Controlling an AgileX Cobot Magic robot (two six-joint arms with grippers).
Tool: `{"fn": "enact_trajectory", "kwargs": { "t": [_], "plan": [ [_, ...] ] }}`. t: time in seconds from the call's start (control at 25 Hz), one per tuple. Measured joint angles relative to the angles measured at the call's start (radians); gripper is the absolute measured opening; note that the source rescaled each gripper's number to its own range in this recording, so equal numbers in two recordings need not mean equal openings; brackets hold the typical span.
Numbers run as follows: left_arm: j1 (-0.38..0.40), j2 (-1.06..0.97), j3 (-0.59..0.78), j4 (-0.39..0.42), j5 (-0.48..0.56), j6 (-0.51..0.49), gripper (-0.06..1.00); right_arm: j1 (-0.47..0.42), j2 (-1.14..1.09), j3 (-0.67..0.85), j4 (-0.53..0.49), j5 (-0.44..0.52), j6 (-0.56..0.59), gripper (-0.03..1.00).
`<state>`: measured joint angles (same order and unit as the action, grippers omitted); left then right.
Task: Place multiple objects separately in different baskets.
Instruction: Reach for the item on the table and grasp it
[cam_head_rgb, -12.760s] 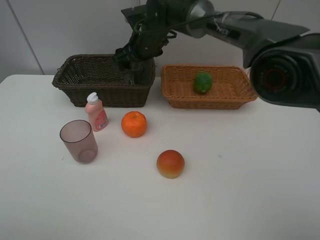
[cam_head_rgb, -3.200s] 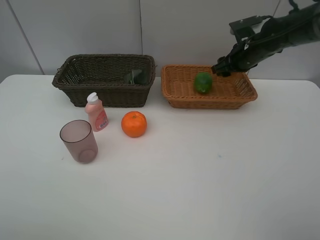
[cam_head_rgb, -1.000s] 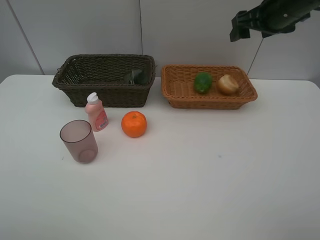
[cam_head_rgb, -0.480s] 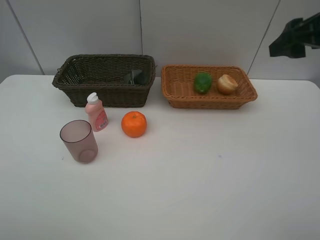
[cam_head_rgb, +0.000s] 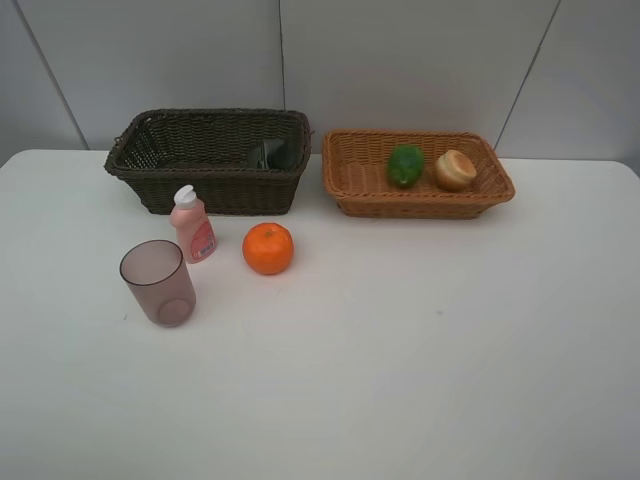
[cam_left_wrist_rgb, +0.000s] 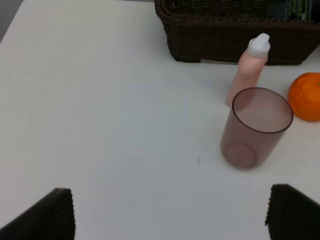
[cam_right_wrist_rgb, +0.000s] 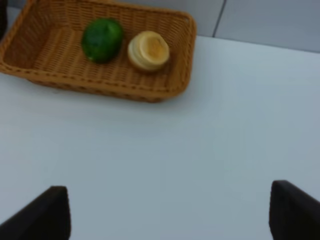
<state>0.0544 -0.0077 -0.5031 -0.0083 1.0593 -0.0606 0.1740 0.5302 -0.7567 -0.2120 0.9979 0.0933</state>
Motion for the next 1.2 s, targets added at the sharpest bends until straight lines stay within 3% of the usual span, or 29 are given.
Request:
{"fn": "enact_trajectory", "kwargs": {
  "t": [0.12, 0.2, 0.72, 1.2],
  "plan": [
    [0.0, 0.0, 0.0, 0.0, 0.0, 0.0, 0.99, 0.0, -0.078, 0.004, -0.043, 0.161, 0.019, 0.82],
    [0.0, 0.0, 0.0, 0.0, 0.0, 0.0, 0.99, 0.0, -0.125, 0.005, -0.05, 0.21, 0.021, 0.82],
    [0.0, 0.0, 0.0, 0.0, 0.0, 0.0, 0.99, 0.0, -0.448, 0.009, 0.055, 0.225, 0.022, 0.82],
    [0.0, 0.0, 0.0, 0.0, 0.0, 0.0, 0.99, 0.0, -0.534, 0.178, 0.125, 0.231, -0.05, 0.82]
  ]
}}
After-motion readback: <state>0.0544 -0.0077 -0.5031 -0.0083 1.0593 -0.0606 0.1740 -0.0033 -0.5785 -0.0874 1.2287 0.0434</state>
